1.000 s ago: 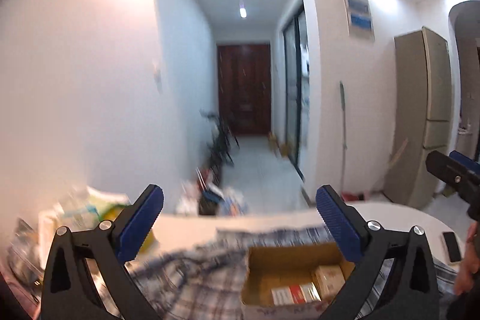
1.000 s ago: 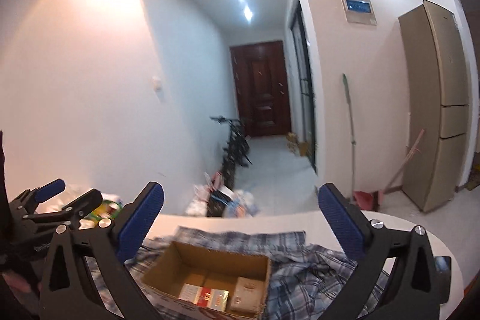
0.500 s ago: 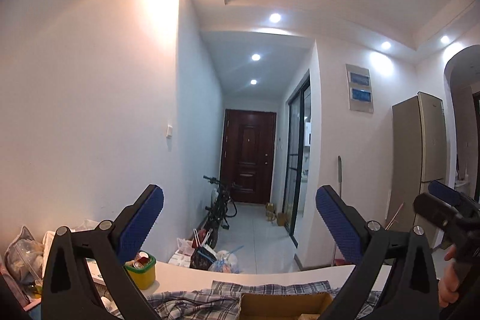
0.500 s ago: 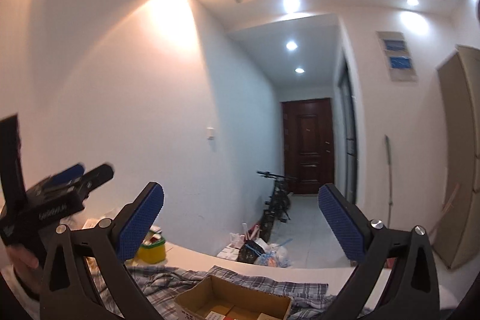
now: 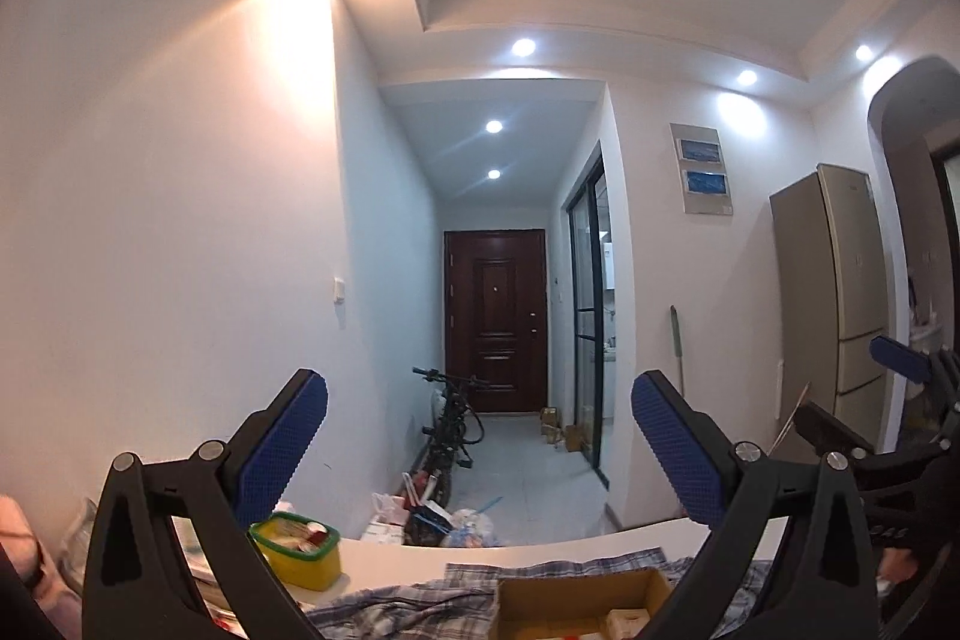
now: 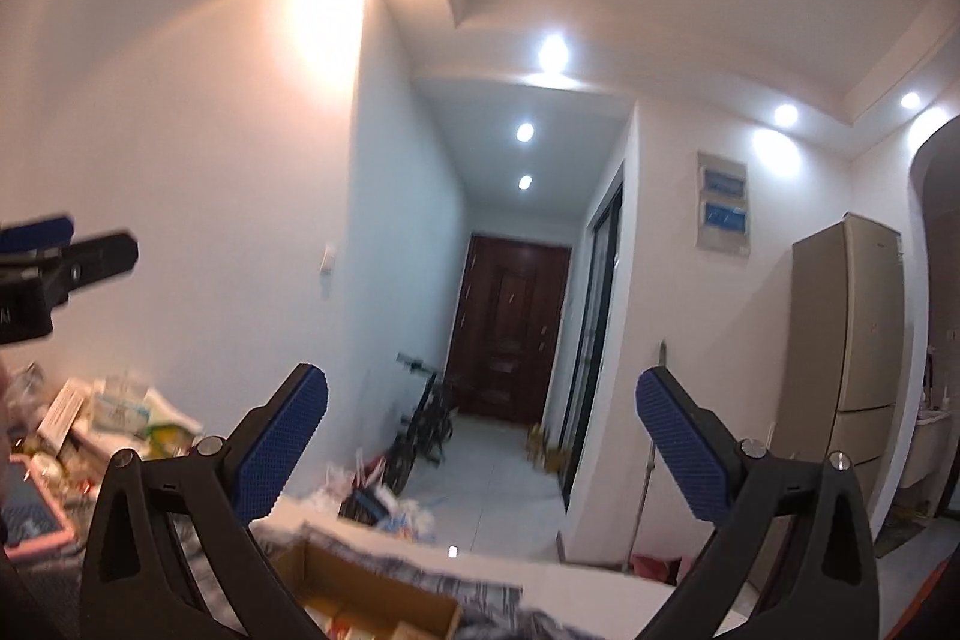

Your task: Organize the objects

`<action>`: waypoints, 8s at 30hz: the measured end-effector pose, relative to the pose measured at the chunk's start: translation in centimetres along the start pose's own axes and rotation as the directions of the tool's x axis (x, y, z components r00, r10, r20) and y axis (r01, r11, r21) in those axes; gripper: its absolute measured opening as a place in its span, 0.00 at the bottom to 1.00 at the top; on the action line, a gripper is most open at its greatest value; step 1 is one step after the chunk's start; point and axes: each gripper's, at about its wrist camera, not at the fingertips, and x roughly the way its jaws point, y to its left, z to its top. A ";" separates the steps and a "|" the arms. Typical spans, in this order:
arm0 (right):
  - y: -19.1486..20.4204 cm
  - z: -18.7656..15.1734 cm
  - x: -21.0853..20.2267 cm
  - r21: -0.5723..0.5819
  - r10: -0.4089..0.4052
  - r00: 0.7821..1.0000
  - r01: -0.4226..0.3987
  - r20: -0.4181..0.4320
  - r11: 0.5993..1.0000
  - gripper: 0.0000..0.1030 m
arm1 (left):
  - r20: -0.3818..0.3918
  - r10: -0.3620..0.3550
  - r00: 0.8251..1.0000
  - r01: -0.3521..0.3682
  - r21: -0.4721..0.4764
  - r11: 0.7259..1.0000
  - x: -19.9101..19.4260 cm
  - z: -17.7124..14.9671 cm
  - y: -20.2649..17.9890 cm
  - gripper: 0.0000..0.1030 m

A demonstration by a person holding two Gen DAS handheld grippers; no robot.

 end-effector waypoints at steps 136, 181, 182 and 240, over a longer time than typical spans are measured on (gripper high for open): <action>5.7 -23.7 2.6 0.482 0.390 0.711 -0.082 -0.586 0.872 0.87 | -0.388 -0.049 0.920 0.012 -0.098 0.995 -4.3 -21.7 -1.1 0.53; 10.6 -24.0 5.0 0.328 0.374 0.602 -0.189 -0.705 0.925 0.64 | -0.389 -0.054 0.920 0.018 -0.097 0.995 -4.4 -21.7 -1.1 0.53; 10.6 -24.3 5.2 0.340 0.385 0.591 -0.192 -0.709 0.921 0.63 | -0.389 -0.054 0.920 0.017 -0.098 0.995 -4.4 -21.7 -1.2 0.53; -0.2 0.8 -5.9 0.202 0.095 0.995 -0.099 0.029 0.974 0.51 | 0.108 0.013 0.994 -0.014 0.009 1.000 -10.1 -2.7 -1.2 0.53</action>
